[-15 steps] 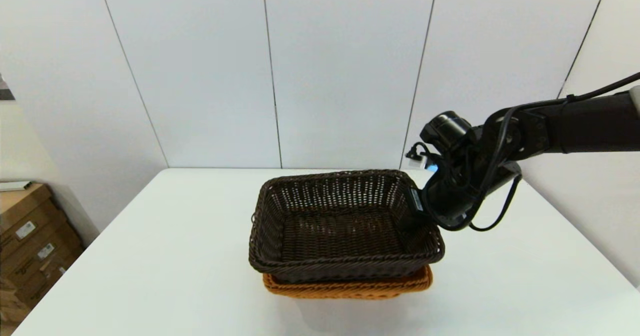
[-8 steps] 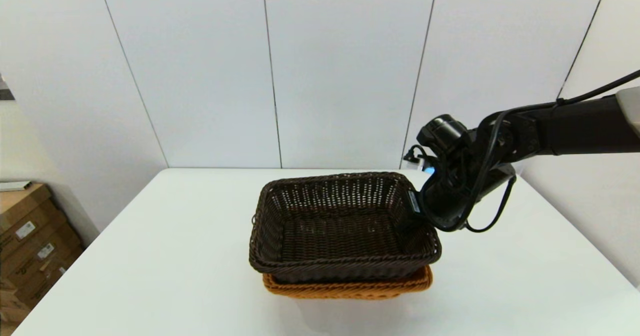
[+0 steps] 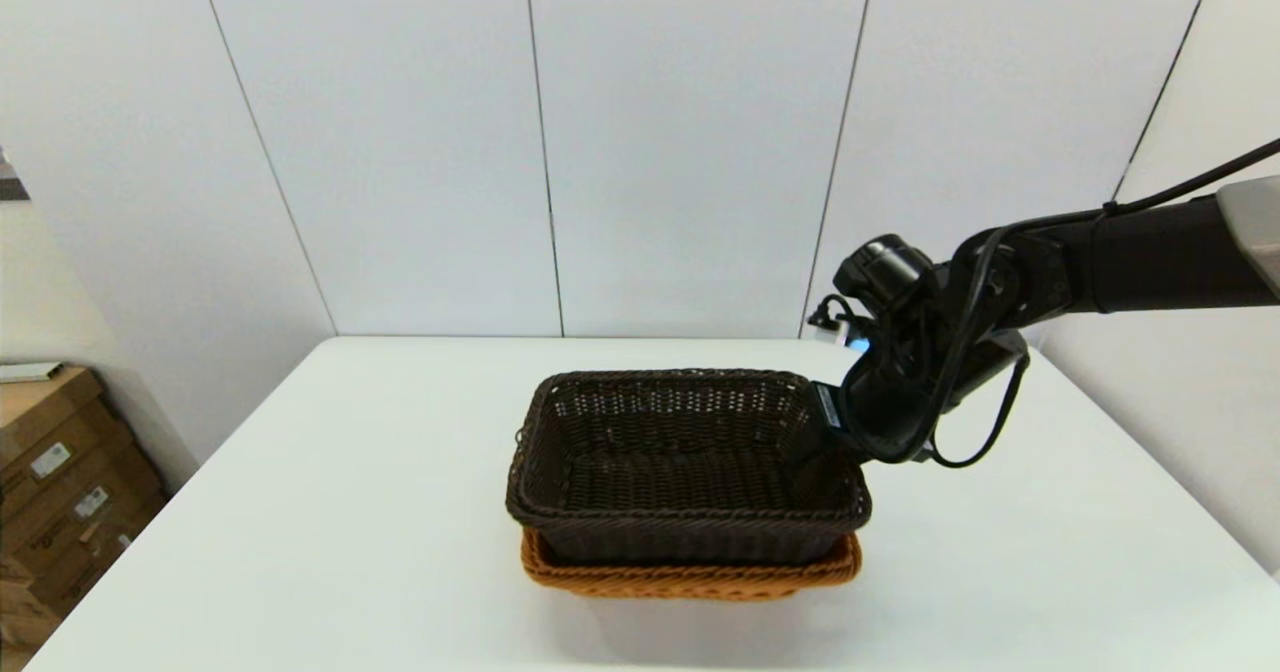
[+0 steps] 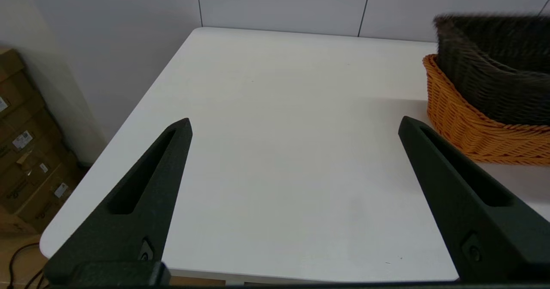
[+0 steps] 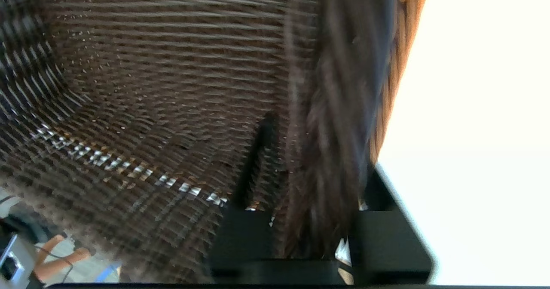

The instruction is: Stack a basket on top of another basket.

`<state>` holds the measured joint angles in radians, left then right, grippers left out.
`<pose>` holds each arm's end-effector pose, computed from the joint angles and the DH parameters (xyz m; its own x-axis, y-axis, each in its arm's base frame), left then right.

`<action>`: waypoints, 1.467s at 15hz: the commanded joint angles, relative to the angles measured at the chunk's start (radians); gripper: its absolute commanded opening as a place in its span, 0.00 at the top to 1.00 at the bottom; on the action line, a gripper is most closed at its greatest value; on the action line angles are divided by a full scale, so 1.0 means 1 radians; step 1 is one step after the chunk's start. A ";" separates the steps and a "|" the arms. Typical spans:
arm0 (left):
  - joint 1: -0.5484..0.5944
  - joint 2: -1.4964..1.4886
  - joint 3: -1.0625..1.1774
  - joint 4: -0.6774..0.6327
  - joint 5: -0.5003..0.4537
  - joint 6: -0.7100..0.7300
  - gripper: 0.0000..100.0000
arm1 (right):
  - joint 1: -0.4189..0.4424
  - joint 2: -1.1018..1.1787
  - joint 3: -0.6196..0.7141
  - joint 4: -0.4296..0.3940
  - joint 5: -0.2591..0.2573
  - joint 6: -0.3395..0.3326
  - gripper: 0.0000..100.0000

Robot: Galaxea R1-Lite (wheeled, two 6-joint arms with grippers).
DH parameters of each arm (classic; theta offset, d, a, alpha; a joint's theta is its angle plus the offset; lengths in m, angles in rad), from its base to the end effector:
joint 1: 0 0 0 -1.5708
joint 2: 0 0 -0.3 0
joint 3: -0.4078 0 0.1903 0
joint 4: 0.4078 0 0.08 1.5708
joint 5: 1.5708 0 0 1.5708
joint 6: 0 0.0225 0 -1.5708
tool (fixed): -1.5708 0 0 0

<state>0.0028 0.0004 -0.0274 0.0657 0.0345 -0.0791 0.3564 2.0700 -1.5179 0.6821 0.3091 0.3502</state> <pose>-0.0250 0.0007 0.0763 0.9986 0.0373 -0.0387 -0.0402 0.9962 -0.0776 0.3401 0.1339 0.1403 0.1887 0.3949 -0.8992 -0.0971 0.9186 0.3830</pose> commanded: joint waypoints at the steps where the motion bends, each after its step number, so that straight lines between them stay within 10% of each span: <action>1: -0.001 -0.002 0.000 0.000 0.001 -0.001 0.00 | 0.000 -0.004 0.001 0.004 -0.001 0.003 0.00; 11: 0.000 -0.002 0.000 0.000 0.001 -0.001 0.00 | -0.054 -0.531 0.012 0.094 -0.010 0.016 0.00; 16: 0.000 -0.002 0.000 0.000 0.001 -0.001 0.00 | -0.065 -1.081 0.351 0.132 -0.266 0.004 0.00; 22: 0.000 -0.002 0.000 0.000 0.001 -0.001 0.00 | -0.241 -1.548 0.651 0.146 -0.274 -0.054 0.00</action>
<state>0.0023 0.0004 -0.0274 0.0657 0.0349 -0.0791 0.2164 0.7768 -1.0053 0.8177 0.0513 0.3251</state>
